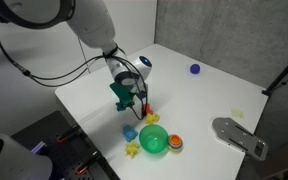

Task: Put the green bear toy in the green bowl

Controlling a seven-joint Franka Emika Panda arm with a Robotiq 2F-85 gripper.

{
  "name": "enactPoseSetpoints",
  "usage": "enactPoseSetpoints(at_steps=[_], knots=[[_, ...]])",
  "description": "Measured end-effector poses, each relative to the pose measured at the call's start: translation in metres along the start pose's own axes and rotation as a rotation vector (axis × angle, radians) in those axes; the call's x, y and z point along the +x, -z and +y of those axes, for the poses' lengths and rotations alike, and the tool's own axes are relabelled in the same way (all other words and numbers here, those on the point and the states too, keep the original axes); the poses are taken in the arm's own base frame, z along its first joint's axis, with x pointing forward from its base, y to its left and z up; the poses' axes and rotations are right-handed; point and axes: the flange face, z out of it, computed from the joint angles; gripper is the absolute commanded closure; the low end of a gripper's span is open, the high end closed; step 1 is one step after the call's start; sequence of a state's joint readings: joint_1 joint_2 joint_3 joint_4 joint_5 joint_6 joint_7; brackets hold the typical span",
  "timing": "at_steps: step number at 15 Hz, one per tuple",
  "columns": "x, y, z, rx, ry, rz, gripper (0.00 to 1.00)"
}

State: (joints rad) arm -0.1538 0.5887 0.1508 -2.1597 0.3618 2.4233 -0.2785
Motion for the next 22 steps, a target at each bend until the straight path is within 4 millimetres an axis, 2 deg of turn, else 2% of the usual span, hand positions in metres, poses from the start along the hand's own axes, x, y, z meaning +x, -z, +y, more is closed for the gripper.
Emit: enactPoseSetpoints(at_steps=[3,6,9,12,15,17,22], knots=[[0.0,0.045,0.024,-0.011,-0.045,0.052,0.93],[-0.005,0.084,0.057,-0.027,-0.108,0.104,0.93],[-0.018,0.113,0.104,-0.042,-0.189,0.15,0.93],[-0.035,0.132,0.156,-0.042,-0.284,0.185,0.94],[-0.052,0.141,0.201,-0.043,-0.36,0.206,0.93],[-0.061,0.138,0.223,-0.041,-0.397,0.208,0.93],[-0.064,0.11,0.251,-0.059,-0.42,0.207,0.93]])
